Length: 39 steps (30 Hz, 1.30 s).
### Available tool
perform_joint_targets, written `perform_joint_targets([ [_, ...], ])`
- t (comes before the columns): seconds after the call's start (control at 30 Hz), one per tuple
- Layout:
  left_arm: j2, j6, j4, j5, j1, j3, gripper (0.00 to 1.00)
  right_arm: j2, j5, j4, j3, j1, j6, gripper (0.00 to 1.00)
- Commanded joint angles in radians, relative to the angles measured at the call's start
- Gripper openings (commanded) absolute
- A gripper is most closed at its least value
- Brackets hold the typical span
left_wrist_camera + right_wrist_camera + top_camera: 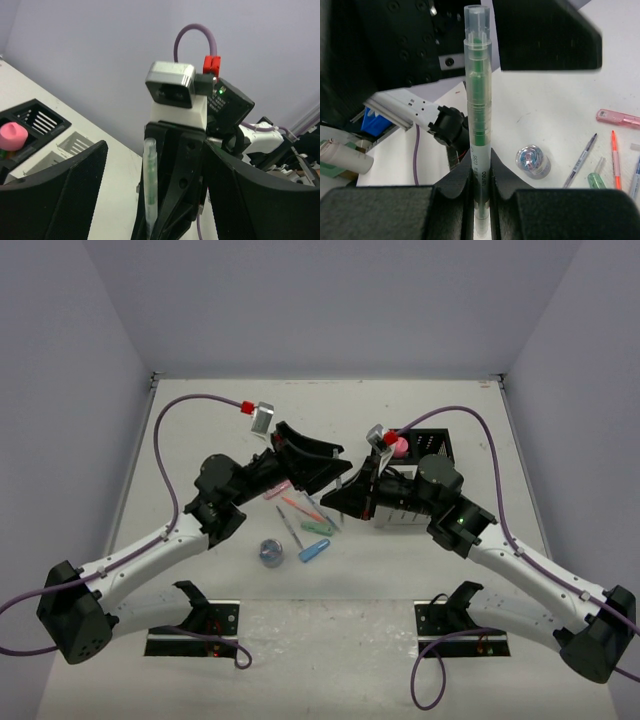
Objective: Sort the stationery into containers
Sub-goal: Close the pen cap on the pen.
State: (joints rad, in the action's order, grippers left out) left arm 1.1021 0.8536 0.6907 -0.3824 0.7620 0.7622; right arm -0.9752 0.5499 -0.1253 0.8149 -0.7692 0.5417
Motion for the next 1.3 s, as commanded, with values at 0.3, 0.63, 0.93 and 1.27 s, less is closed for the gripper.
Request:
perform_joint_targets([
  [0.3,0.051,-0.085,-0.134,0.014,0.002,0.172,0.44,0.033,-0.001,0.047,0.058,-0.001,-0.046,0.00],
  [0.63,0.041,-0.048,-0.105,-0.049,0.002,0.133,0.16,0.033,-0.049,0.089,0.092,-0.001,-0.065,0.00],
  [0.93,0.030,-0.056,-0.140,-0.075,0.002,0.115,0.00,-0.012,-0.147,0.186,0.217,0.001,-0.122,0.00],
  [1.27,0.020,-0.042,-0.158,-0.099,0.028,-0.012,0.00,-0.179,-0.100,0.293,0.539,0.115,-0.189,0.00],
])
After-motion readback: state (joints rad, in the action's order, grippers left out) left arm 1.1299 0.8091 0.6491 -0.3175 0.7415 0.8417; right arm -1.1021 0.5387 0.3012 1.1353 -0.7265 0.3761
